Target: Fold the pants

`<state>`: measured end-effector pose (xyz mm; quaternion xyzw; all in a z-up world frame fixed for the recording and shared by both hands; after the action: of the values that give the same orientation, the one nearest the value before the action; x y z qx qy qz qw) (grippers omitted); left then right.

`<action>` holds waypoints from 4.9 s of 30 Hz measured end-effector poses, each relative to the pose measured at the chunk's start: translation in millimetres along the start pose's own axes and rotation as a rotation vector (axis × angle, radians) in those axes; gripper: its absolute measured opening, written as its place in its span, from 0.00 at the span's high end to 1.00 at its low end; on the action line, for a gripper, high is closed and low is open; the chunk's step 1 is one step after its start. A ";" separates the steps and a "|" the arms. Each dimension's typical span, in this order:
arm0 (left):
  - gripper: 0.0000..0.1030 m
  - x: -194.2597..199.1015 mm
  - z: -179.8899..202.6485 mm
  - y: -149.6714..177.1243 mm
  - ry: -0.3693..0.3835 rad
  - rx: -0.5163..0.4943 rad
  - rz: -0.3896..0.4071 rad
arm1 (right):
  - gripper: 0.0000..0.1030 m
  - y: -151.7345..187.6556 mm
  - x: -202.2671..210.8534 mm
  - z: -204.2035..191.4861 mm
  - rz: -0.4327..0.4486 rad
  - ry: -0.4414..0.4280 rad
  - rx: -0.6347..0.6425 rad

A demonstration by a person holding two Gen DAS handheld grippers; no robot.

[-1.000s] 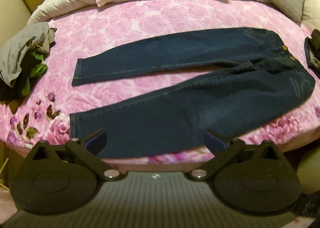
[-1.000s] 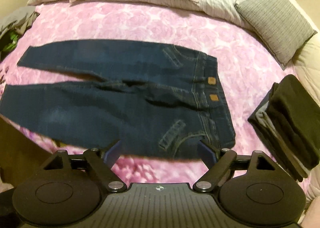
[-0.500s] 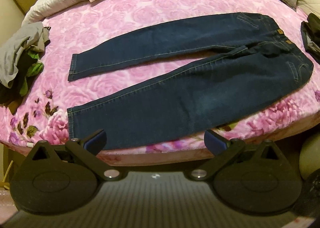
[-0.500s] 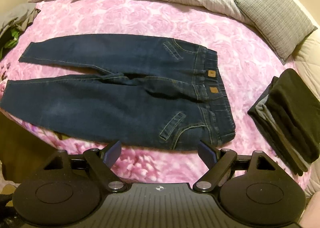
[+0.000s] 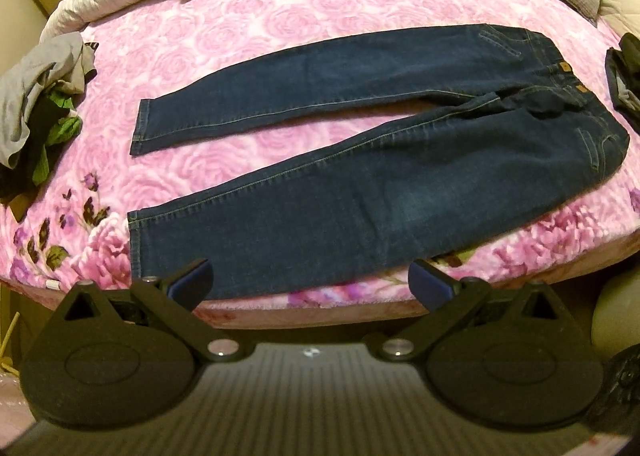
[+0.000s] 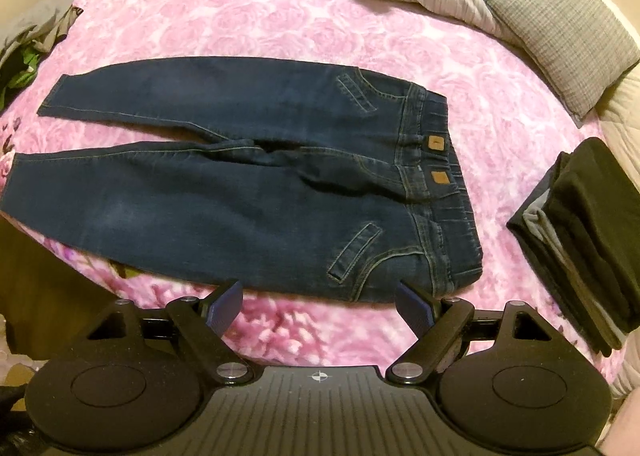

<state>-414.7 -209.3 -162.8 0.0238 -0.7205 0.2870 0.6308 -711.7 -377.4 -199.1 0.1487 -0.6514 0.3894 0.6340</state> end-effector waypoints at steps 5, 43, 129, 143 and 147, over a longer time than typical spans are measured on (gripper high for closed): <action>0.01 -1.8 0.2 0.0 -0.002 0.000 -0.005 | 0.22 -1.4 -2.8 0.9 -0.004 -0.002 0.001; 0.13 -78.9 22.8 97.4 -0.112 -0.555 0.080 | 0.22 31.0 -48.6 -59.4 0.115 0.069 0.422; 0.97 -238.3 -100.7 -307.4 0.206 -0.527 -0.324 | 1.00 -261.5 -259.0 159.1 -0.203 0.076 0.954; 0.80 -305.9 -162.0 -352.2 0.083 -0.383 -0.246 | 0.52 -294.3 -296.1 187.9 -0.113 0.228 0.533; 0.80 -274.2 -191.7 -350.1 0.061 -0.276 -0.199 | 0.52 -289.1 -264.7 170.7 -0.024 0.249 0.426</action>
<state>-48.7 -506.1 -274.0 -0.0004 -0.7278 0.1219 0.6749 -594.0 -764.2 -338.0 0.2380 -0.4695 0.5257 0.6683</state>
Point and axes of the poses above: each gripper's, at about its wrist camera, not at the fingertips, and x roughly against the way its jaws point, z to its right, y to its underside, the point moved 1 cm from there along -x, roughly the way its jaws point, and after that the axes turned 11 degrees about x, right-handed, at the moved point
